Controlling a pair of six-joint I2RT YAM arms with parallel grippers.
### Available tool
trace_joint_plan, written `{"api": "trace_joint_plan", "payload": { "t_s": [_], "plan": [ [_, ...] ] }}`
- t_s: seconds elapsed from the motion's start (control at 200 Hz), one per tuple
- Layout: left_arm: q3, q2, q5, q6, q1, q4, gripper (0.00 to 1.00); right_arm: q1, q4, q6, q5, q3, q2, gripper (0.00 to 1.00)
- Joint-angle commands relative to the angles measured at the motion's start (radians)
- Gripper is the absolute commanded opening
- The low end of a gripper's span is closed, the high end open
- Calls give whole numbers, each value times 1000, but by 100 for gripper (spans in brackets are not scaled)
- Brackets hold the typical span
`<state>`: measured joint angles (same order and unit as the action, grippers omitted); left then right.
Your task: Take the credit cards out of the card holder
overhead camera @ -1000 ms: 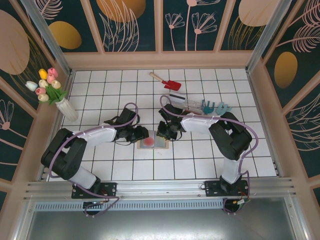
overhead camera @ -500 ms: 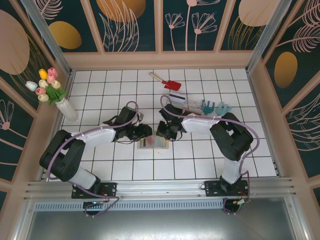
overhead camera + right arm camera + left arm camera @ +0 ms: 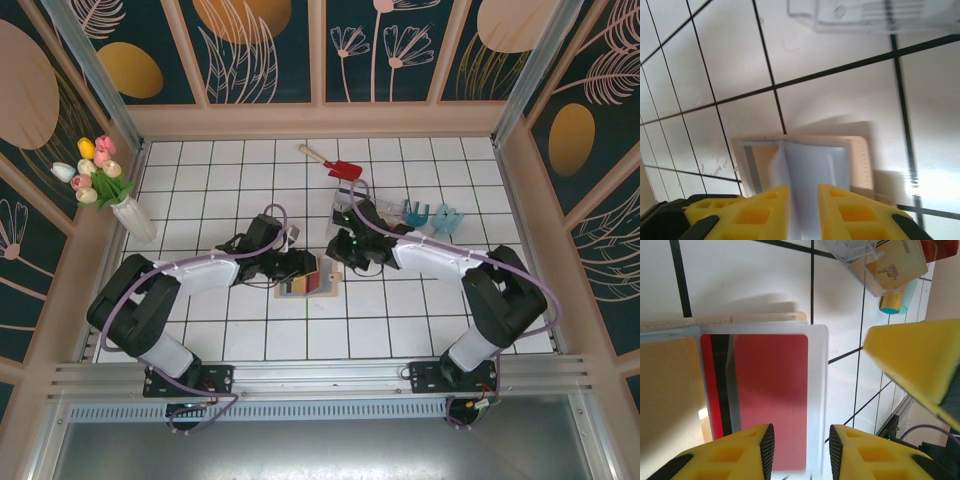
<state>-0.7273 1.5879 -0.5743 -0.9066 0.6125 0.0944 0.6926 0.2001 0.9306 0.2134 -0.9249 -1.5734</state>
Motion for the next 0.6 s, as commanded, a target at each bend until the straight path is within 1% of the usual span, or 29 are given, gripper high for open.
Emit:
{"api": "trace_joint_plan", "payload": {
  "t_s": [0.0, 0.04, 0.065, 0.11, 0.14, 0.235, 0.35, 0.45, 0.595],
  "plan": [
    [-20, 31, -20, -22, 11, 44, 37, -18, -27, 13, -35, 38, 57, 24],
    [-19, 39, -15, -24, 12, 44, 36, -18, -36, 0, -33, 43, 66, 24],
    [-22, 39, 2, -24, 12, 35, 34, -18, -44, -11, -28, 44, 71, 24],
    [-25, 22, 80, -33, 16, 2, 28, -18, -53, -31, -13, 39, 73, 24],
    [-19, 0, 123, -35, 17, -5, 26, -18, -54, -40, -1, 35, 70, 25],
    [-19, -51, 181, -17, 17, -43, 28, -4, -52, -65, 33, 15, 45, 24],
    [-23, -52, 228, 0, 17, -117, 27, 24, -35, -79, 55, -16, -10, 22],
    [2, -48, 238, -9, 17, -112, 26, 48, 8, -86, 58, -55, -65, 19],
    [26, -29, 181, -37, 16, -46, 25, 66, 60, -72, 55, -81, -128, 18]
  ]
}}
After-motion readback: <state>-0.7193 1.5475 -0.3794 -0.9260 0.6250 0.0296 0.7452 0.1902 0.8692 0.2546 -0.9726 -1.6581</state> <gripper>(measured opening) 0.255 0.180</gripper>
